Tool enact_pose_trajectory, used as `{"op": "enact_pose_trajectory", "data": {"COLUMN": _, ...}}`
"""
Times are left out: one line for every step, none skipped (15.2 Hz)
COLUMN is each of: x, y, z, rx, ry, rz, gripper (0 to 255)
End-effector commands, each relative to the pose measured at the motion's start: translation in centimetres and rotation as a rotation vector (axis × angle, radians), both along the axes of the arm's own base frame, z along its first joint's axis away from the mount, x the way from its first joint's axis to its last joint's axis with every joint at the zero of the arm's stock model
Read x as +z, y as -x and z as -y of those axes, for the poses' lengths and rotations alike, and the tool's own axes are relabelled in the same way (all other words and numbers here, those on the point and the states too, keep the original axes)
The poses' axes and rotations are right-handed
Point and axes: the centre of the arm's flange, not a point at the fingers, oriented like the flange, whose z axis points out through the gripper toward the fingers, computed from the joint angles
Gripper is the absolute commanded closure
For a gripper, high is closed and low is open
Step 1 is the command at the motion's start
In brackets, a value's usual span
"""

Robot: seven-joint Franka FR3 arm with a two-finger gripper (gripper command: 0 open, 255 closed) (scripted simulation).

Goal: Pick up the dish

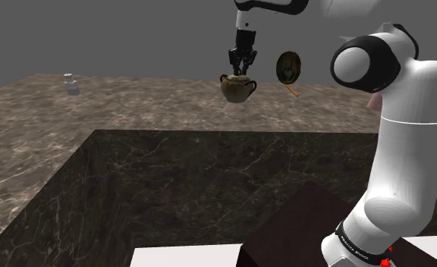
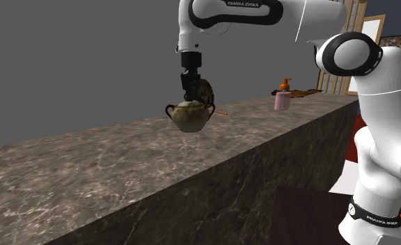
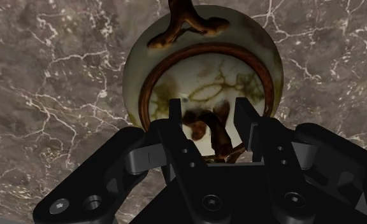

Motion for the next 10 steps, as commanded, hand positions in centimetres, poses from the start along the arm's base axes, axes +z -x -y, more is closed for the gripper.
{"op": "enact_pose_trajectory", "data": {"x": 1.1, "y": 0.0, "z": 0.0, "rx": 0.000, "ry": 0.000, "rz": 0.002, "gripper": 255}}
{"op": "enact_pose_trajectory", "data": {"x": 1.7, "y": 0.0, "z": 0.0, "rx": 0.000, "ry": 0.000, "rz": 0.002, "gripper": 255}}
{"op": "enact_pose_trajectory", "data": {"x": 2.2, "y": 0.0, "z": 0.0, "rx": 0.000, "ry": 0.000, "rz": 0.002, "gripper": 255}}
{"op": "enact_pose_trajectory", "data": {"x": 2.7, "y": 0.0, "z": 0.0, "rx": 0.000, "ry": 0.000, "rz": 0.002, "gripper": 255}}
{"op": "enact_pose_trajectory", "data": {"x": 3.2, "y": 0.0, "z": 0.0, "rx": 0.000, "ry": 0.000, "rz": 0.002, "gripper": 255}}
{"op": "enact_pose_trajectory", "data": {"x": 3.8, "y": 0.0, "z": 0.0, "rx": 0.000, "ry": 0.000, "rz": 0.002, "gripper": 255}}
{"op": "enact_pose_trajectory", "data": {"x": 4.3, "y": 0.0, "z": 0.0, "rx": 0.000, "ry": 0.000, "rz": 0.002, "gripper": 255}}
{"op": "enact_pose_trajectory", "data": {"x": 4.8, "y": 0.0, "z": 0.0, "rx": 0.000, "ry": 0.000, "rz": 0.002, "gripper": 255}}
{"op": "enact_pose_trajectory", "data": {"x": 4.9, "y": 0.0, "z": 0.0, "rx": 0.000, "ry": 0.000, "rz": 0.002, "gripper": 255}}
{"op": "enact_pose_trajectory", "data": {"x": 4.9, "y": 0.0, "z": 0.0, "rx": 0.000, "ry": 0.000, "rz": 0.002, "gripper": 255}}
